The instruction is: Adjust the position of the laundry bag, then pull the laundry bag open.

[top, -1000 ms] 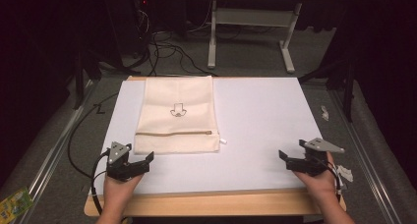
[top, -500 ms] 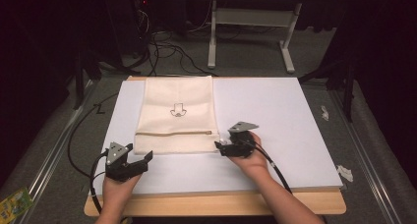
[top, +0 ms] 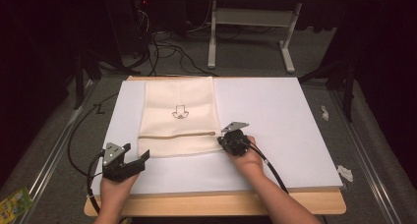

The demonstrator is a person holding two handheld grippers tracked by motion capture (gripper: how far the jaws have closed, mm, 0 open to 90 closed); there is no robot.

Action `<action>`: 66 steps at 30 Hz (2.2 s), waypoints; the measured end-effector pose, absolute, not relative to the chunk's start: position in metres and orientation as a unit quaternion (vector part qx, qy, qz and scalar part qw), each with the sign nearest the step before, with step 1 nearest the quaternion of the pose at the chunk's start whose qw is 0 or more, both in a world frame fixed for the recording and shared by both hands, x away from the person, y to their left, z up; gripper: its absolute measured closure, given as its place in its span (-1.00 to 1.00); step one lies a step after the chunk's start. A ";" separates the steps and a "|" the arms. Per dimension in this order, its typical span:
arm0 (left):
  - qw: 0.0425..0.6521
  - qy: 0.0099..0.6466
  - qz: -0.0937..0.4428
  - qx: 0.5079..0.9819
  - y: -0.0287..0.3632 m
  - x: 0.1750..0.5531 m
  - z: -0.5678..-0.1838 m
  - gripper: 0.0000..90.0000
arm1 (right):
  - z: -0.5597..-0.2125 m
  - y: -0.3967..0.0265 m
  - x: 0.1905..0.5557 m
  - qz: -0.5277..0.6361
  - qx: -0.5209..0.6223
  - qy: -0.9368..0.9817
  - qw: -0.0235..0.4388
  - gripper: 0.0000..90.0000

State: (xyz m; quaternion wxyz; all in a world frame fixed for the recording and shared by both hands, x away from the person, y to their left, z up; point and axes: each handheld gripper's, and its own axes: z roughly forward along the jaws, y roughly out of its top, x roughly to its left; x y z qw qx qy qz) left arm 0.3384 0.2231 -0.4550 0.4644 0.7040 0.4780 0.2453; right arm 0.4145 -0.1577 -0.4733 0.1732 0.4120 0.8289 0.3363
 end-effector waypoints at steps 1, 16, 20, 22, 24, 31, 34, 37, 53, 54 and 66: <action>0.465 0.478 0.245 0.704 0.223 0.339 -0.455 -0.48 | -0.473 -0.166 0.412 0.337 0.414 0.828 0.172 0.98; 0.459 0.432 0.140 0.763 0.136 0.355 -0.462 -0.25 | -0.466 -0.314 0.321 0.320 0.455 0.810 0.187 0.97; 0.403 0.471 0.112 0.777 0.099 0.376 -0.474 0.10 | -0.466 -0.314 0.319 0.324 0.452 0.809 0.190 0.97; 0.379 0.473 0.139 0.784 0.085 0.392 -0.477 0.66 | -0.467 -0.312 0.321 0.323 0.449 0.810 0.192 0.97; 0.374 0.465 0.160 0.786 0.080 0.404 -0.475 0.94 | -0.469 -0.313 0.321 0.328 0.448 0.811 0.184 0.97; 0.365 0.472 0.176 0.783 0.077 0.440 -0.475 0.95 | -0.471 -0.299 0.311 0.345 0.426 0.821 0.159 0.95; 0.372 0.479 0.173 0.776 0.078 0.438 -0.476 0.83 | -0.471 -0.295 0.308 0.340 0.419 0.825 0.167 0.91; 0.389 0.483 0.185 0.762 0.087 0.422 -0.469 0.33 | -0.468 -0.299 0.307 0.353 0.426 0.817 0.163 0.67; 0.485 0.437 0.170 0.738 0.141 0.347 -0.458 -0.39 | -0.469 -0.307 0.333 0.383 0.494 0.762 0.171 0.47; 0.481 0.426 0.175 0.746 0.139 0.347 -0.459 -0.39 | -0.469 -0.305 0.333 0.382 0.496 0.762 0.167 0.45; 0.494 0.398 0.190 0.749 0.131 0.340 -0.450 -0.41 | -0.476 -0.299 0.333 0.359 0.484 0.783 0.154 0.56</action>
